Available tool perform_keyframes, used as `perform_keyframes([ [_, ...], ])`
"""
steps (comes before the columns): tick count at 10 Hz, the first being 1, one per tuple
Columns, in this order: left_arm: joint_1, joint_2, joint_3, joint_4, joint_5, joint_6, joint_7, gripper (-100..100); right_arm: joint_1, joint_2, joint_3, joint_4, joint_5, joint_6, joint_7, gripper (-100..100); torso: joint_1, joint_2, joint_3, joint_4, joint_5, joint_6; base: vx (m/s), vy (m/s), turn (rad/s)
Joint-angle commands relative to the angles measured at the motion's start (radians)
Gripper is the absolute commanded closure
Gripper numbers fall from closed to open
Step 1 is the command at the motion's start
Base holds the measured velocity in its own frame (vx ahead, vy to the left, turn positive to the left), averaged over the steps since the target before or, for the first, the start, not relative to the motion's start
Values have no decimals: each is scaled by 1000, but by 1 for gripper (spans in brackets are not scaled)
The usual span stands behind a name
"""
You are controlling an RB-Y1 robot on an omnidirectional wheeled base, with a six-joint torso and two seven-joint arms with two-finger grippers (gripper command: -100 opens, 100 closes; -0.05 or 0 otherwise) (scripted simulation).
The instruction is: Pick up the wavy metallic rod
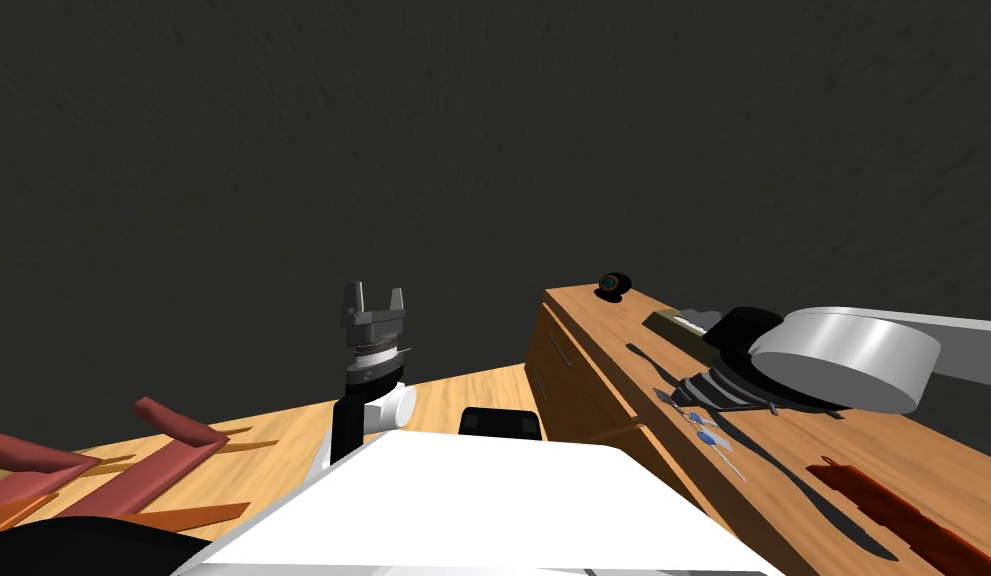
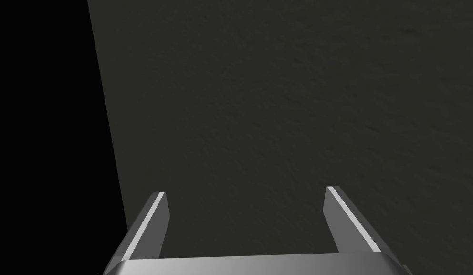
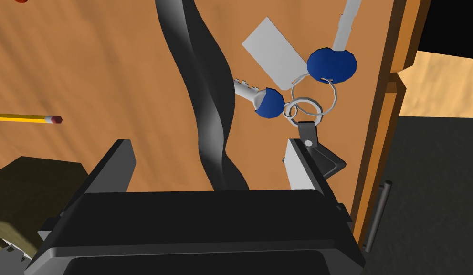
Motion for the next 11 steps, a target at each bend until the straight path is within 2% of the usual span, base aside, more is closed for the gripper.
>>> perform_keyframes([
  [1, 0, 0, 0, 0, 0, 0, 0, 0, 0, 0, 0, 0, 0, 0, 0, 100, 0, 0, 0, 0, 0, 0, 0, 0, 0],
  [5, 0, 0, 0, 0, 0, 0, 0, 0, -1, -6, -1, -6, 2, -1, 11, 100, -1, 0, 0, 1, 0, 6, -1, 0, 16],
  [6, 0, 0, 0, 0, 0, 0, 0, 0, -1, -5, -2, -5, 3, -1, 11, 0, 0, 0, 0, 1, -1, 5, 0, 0, 0],
  [7, 0, 0, 0, 0, 0, 0, 0, 0, -1, -4, -31, -9, -23, 28, 4, 100, 0, 0, 0, 0, -2, 5, 7, 2, -126],
  [9, 0, 0, 0, 0, 0, 0, 0, 0, -6, -9, -67, -15, -48, 59, 10, 100, 1, 0, 0, 0, -1, 5, 9, 9, -92],
  [10, 0, 0, 0, 0, 0, 0, 0, 0, -3, -6, -52, -12, -37, 44, 8, 100, 1, 0, 0, 0, -1, 4, 2, 4, -11],
  [11, 0, 0, 0, 0, 0, 0, 0, 0, -3, -5, -54, -12, -39, 47, 8, 0, 1, 0, 0, 0, -1, 4, 0, 0, 0],
])
